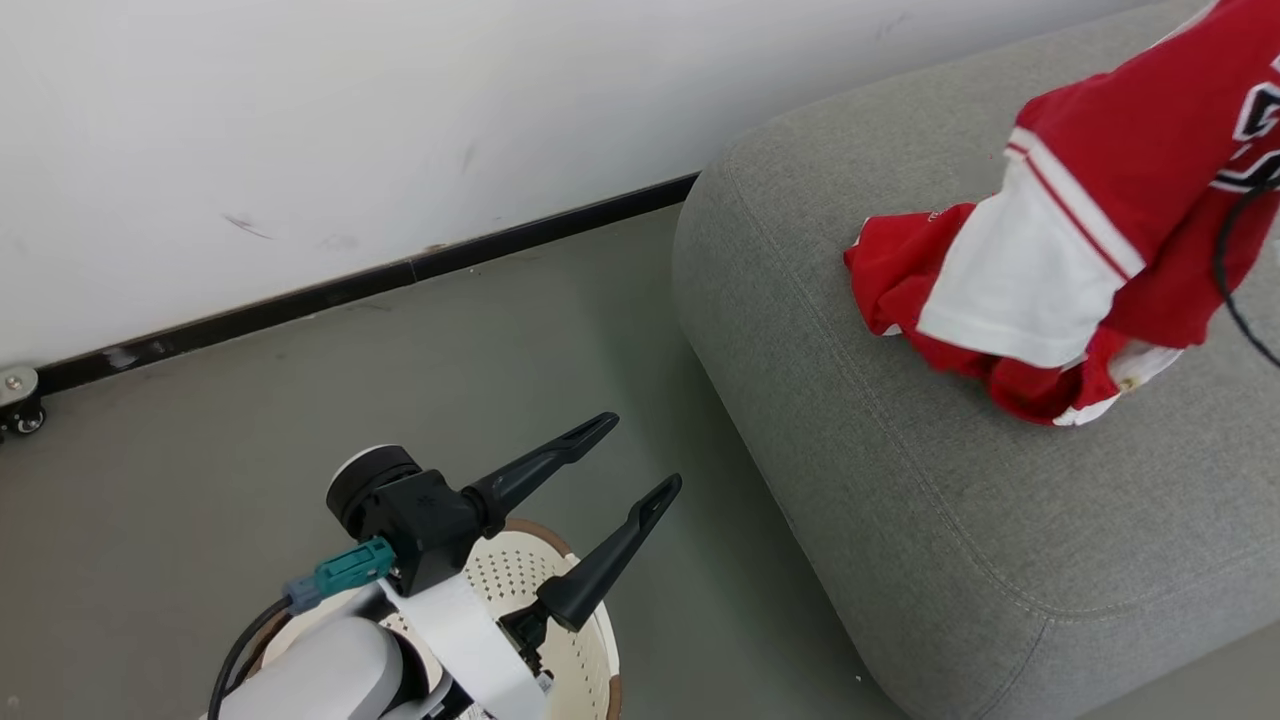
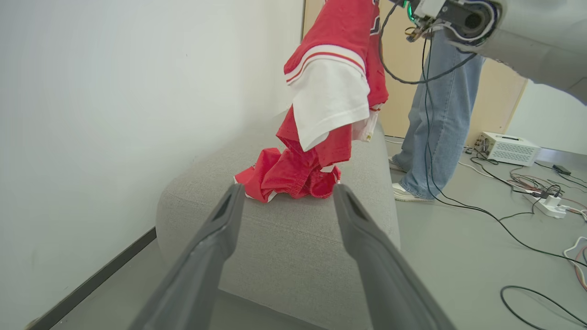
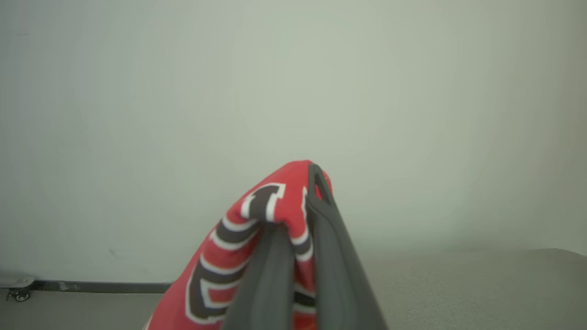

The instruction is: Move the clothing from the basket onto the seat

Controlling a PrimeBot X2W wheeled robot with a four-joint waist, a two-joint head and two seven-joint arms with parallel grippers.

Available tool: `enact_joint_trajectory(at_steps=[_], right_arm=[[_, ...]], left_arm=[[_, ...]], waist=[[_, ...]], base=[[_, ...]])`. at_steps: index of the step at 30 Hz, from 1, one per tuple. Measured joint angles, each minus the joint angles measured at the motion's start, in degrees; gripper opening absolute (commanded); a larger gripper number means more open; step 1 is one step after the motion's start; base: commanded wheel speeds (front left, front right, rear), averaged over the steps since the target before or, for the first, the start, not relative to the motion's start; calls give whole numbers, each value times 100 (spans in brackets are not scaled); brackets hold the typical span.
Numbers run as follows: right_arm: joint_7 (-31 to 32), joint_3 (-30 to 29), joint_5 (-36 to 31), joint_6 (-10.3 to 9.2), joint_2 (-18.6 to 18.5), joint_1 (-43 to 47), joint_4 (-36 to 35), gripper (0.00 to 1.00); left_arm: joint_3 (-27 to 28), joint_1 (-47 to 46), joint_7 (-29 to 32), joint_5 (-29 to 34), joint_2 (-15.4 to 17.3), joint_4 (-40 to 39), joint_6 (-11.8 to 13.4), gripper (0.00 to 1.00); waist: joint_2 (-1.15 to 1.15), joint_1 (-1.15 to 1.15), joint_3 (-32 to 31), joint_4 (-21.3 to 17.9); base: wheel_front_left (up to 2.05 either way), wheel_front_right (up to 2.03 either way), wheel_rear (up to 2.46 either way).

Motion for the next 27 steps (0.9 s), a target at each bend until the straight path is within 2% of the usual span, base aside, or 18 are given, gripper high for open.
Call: enact_joint_trajectory(at_steps=[16,22,27], right_arm=[[145,-787,-121,0,-776,-691,871,0],[142,-749,-326,0,-761,-688,1273,0],[109,-764,-298,0,-513,-672,1572,0]], left_arm=[[14,-257,104,160,63,-311,9,100],[11,-372,193,185,67,-399,10,100],[-11,-456,292,221,66,-474,10,100]], waist=[[0,0,425,190],[0,0,602,283],[0,1,746,365]], base=[[0,0,0],[0,0,0],[0,0,0]])
